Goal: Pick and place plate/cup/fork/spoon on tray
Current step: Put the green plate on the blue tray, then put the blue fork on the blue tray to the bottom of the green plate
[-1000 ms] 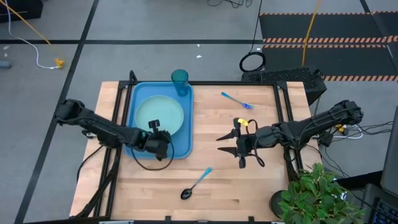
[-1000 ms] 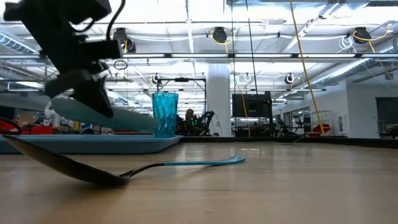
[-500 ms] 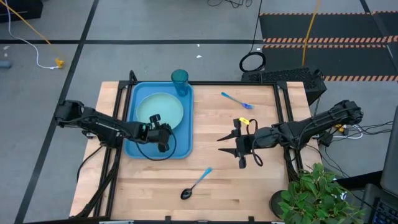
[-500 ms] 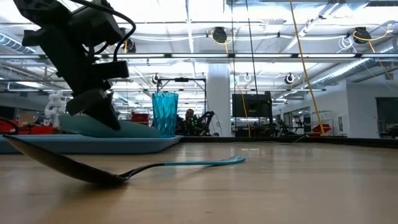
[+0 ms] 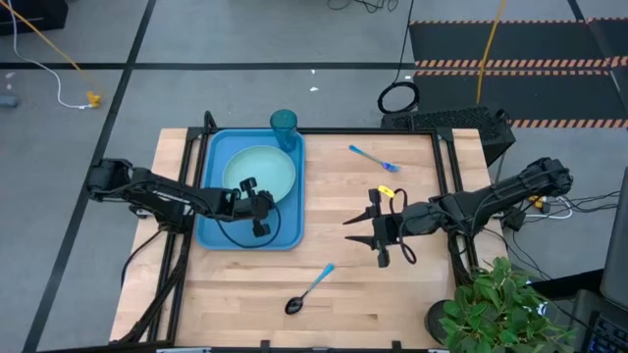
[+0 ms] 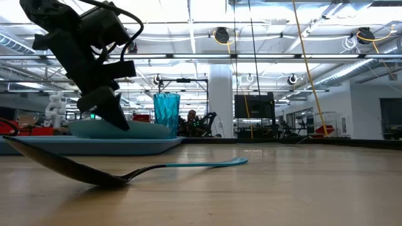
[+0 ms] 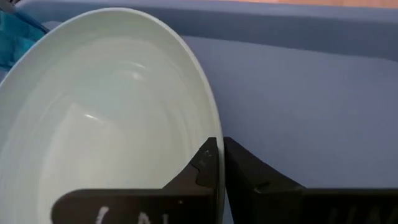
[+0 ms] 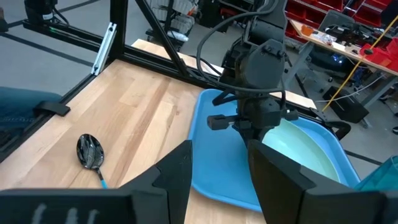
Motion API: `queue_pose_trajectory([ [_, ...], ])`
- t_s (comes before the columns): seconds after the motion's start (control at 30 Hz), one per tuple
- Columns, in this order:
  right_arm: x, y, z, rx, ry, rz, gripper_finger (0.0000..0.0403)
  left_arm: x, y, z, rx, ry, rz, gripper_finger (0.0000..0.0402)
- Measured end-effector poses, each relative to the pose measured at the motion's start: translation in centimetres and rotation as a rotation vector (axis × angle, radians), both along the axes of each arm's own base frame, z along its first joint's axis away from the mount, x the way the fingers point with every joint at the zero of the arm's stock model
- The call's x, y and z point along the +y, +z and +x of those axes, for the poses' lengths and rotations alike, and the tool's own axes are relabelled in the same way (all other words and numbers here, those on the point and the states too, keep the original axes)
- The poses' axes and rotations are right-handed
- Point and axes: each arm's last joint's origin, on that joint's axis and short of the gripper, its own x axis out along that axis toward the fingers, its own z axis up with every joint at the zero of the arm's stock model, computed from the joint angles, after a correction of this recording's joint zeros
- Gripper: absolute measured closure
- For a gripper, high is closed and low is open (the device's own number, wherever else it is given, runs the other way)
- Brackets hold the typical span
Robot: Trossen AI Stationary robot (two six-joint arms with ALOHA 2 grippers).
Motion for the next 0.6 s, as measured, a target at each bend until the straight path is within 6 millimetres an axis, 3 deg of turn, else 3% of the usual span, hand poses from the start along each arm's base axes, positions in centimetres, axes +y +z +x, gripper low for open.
queue_pose_trajectory([
  [0.6, -0.03, -0.04, 0.00, 0.004, -0.003, 0.002, 0.0257, 0.67, 0.28, 0.19, -0.037, 0.030, -0.011, 0.0294],
])
